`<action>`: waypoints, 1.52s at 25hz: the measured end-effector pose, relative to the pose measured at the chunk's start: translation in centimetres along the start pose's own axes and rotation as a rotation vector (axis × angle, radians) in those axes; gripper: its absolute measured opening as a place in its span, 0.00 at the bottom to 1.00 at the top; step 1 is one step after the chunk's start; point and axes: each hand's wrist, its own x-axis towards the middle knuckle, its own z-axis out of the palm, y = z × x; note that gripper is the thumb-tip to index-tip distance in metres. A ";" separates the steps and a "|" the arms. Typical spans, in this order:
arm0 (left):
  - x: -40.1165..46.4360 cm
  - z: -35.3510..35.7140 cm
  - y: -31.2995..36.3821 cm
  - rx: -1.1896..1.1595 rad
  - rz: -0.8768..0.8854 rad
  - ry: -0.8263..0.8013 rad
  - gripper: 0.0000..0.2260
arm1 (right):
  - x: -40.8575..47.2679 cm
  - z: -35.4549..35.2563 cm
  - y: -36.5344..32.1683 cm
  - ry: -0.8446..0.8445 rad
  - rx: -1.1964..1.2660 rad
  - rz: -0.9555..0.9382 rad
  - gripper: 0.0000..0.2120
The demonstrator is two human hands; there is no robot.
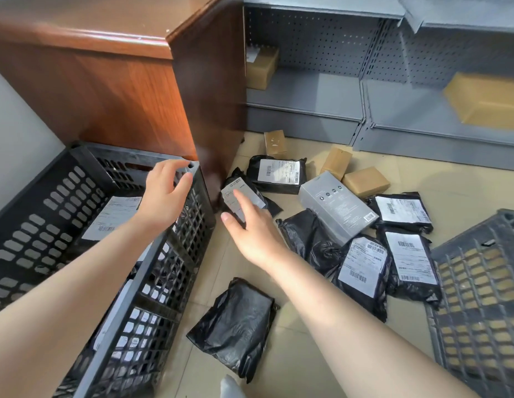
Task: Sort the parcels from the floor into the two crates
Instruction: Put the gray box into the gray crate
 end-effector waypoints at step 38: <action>-4.2 26.4 2.6 -0.001 -0.369 -0.547 0.24 | 3.8 -9.2 29.9 0.130 -0.870 0.312 0.26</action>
